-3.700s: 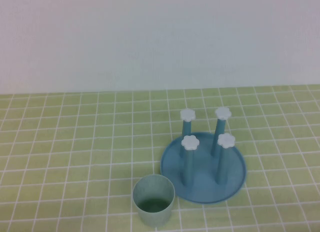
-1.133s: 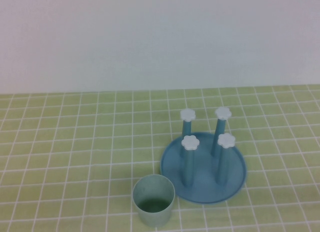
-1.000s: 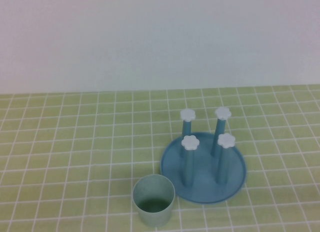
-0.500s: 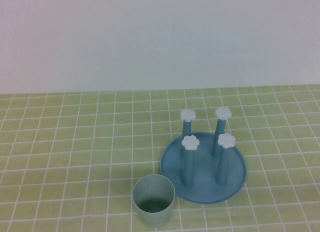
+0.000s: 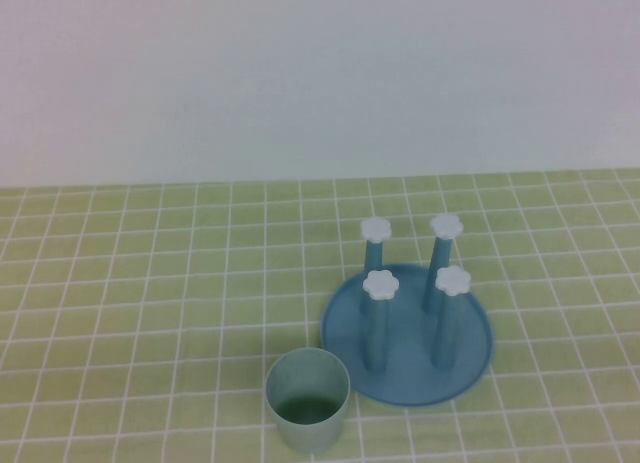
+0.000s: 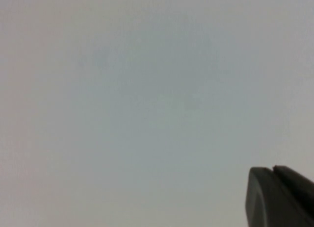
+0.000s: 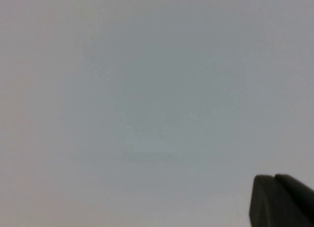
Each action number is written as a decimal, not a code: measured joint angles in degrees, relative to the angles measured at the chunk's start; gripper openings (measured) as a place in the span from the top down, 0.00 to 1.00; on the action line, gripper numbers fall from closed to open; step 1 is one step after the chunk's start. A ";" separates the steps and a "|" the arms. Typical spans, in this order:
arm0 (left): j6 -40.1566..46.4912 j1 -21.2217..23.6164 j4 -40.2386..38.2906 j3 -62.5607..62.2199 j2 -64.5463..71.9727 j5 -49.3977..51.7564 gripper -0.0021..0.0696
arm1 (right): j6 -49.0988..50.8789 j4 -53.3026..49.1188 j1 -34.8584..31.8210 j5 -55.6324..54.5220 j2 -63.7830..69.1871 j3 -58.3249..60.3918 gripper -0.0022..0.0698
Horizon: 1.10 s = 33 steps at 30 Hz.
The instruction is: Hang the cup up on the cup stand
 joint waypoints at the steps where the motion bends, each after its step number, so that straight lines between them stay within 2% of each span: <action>1: 0.00 0.00 0.42 -0.33 0.00 5.14 0.97 | 0.00 -0.12 0.00 1.19 0.00 -0.24 0.97; 4: 0.00 0.00 0.53 -1.17 0.59 17.15 0.97 | 0.00 -0.33 0.00 6.20 0.00 -0.92 0.97; 11: -3.51 0.00 -0.27 -5.03 7.24 23.81 0.97 | -0.23 -0.11 0.00 19.27 0.00 -1.17 0.97; 17: -6.36 0.00 -1.29 -14.09 19.98 34.75 0.97 | -5.87 4.78 0.00 27.48 1.27 -4.78 0.97; 22: -0.37 0.00 -1.19 -23.49 31.35 41.93 0.97 | -7.50 8.64 0.00 29.52 4.38 -5.53 0.97; 27: -1.92 0.00 -2.72 -32.57 41.58 46.73 0.96 | -7.49 9.83 0.00 29.25 5.03 -5.58 0.97; 30: 1.17 0.00 -5.79 -36.04 46.67 47.06 0.83 | -8.05 10.57 0.00 26.98 5.07 -5.58 0.97; 33: 6.00 0.00 -13.65 -38.12 50.67 48.24 0.59 | -8.27 10.91 0.00 25.06 5.07 -5.58 0.97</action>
